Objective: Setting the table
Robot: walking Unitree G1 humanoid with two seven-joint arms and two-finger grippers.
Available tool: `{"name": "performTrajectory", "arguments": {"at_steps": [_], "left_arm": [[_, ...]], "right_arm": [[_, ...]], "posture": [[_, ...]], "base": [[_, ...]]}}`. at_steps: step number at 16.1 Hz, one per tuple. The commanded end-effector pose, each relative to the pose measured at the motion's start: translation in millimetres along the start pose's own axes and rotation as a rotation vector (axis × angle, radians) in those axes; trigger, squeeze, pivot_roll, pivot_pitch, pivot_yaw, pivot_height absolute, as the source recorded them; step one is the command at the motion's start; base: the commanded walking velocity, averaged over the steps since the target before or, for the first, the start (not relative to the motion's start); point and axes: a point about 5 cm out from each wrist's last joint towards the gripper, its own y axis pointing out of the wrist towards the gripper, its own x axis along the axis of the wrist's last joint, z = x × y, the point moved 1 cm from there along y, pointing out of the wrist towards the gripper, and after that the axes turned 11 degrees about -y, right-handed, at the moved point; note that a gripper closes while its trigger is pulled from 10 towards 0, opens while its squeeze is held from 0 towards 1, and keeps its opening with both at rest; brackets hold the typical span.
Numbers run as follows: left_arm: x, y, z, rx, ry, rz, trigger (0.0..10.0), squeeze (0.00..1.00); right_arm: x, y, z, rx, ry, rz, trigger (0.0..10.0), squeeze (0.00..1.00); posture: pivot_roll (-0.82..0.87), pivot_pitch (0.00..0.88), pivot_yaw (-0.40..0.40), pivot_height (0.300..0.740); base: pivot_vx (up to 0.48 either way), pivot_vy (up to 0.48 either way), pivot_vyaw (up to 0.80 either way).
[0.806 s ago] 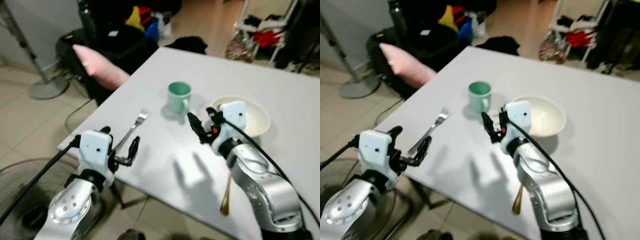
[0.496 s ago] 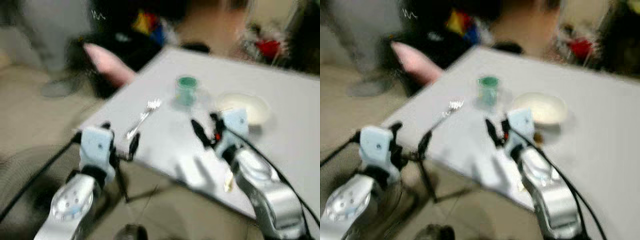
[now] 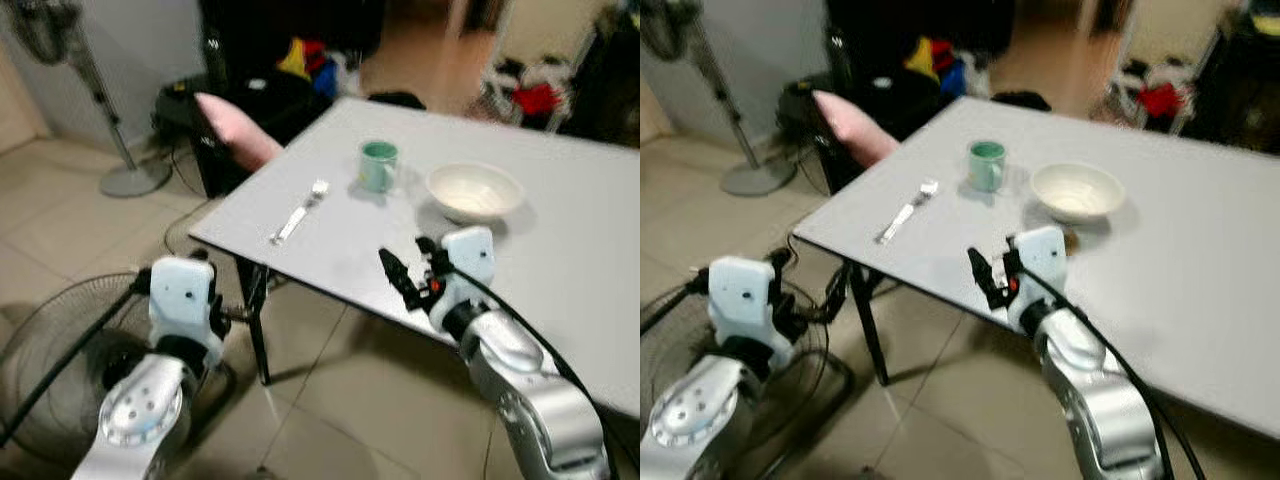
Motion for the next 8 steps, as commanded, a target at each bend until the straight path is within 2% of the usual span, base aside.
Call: {"name": "performTrajectory", "arguments": {"at_steps": [1, 3, 4, 5, 7, 8], "left_arm": [[2, -1.2, -1.0, 0.001, 0.009, -0.013, 10.0, 0.09], [-1, -5.7, -0.9, 0.005, 0.003, -0.003, 10.0, 0.08], [-2, -7.4, -0.4, 0.012, -0.009, 0.003, 10.0, 0.08], [-3, -9.5, 2.2, 0.040, -0.028, 0.000, 10.0, 0.08], [-3, -11.6, 5.2, 0.060, -0.031, -0.006, 10.0, 0.11], [-4, -14.1, 5.4, 0.053, -0.022, -0.001, 10.0, 0.54]], "right_arm": [[1, -3.9, -4.8, -0.002, 0.009, -0.021, 10.0, 0.00], [1, -6.2, -1.5, 0.042, 0.000, -0.028, 10.0, 0.00], [0, -7.0, 0.6, 0.070, -0.006, -0.031, 10.0, 0.64], [-2, -8.5, 3.1, 0.109, 0.000, -0.034, 10.0, 1.00], [-4, -10.3, 5.9, 0.156, -0.007, -0.040, 10.0, 1.00], [-4, -11.2, 7.4, 0.183, -0.020, -0.045, 10.0, 1.00]], "posture": [[-0.04, 0.000, 0.065, 0.740], [-0.04, 0.000, 0.060, 0.740], [-0.04, 0.000, 0.057, 0.740], [-0.03, 0.000, 0.053, 0.740], [-0.03, 0.000, 0.046, 0.740], [-0.02, 0.000, 0.043, 0.740]], "base": [[0.000, -0.386, 0.00], [0.000, -0.384, 0.00], [0.000, 0.000, 0.00], [0.000, 0.000, 0.80], [0.000, 0.000, 0.80], [0.000, 0.000, 0.80]]}}
